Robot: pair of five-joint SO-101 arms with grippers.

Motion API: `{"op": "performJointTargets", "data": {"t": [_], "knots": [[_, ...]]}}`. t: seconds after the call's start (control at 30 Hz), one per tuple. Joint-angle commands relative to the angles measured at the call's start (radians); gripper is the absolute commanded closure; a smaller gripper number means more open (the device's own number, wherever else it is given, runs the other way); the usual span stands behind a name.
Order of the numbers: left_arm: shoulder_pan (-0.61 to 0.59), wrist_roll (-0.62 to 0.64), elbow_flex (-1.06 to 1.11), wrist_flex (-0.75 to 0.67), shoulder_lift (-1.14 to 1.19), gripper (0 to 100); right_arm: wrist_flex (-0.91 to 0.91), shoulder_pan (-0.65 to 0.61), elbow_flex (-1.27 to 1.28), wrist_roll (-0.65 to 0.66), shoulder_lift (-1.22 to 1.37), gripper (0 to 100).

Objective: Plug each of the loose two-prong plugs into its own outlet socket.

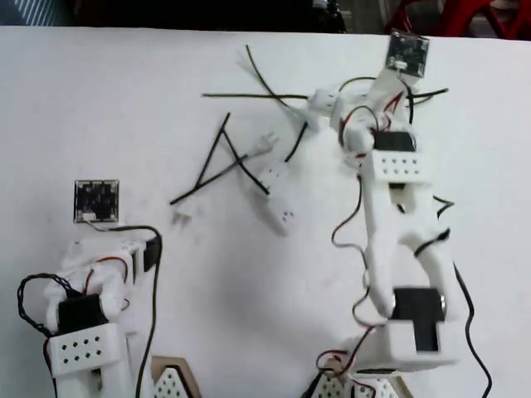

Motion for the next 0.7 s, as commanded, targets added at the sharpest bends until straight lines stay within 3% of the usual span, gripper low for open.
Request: {"op": "performJointTargets", "data": {"t": [0.0, 0.23, 0.43, 0.67], "knots": [[-0.01, 0.006, -0.003, -0.017, -0.019, 67, -0.018, 0.051, -0.124, -0.044, 0.068, 98.0], [-0.01, 0.006, -0.003, -0.017, -0.019, 67, 0.228, 0.03, -0.316, -0.038, 0.171, 85.5], [-0.01, 0.006, -0.003, -0.017, -0.019, 67, 0.483, -0.05, -0.463, 0.081, 0.119, 86.3], [-0.01, 0.006, 0.008, -0.023, -0.019, 67, 0.561, -0.217, -0.46, 0.135, 0.087, 89.2]]}}
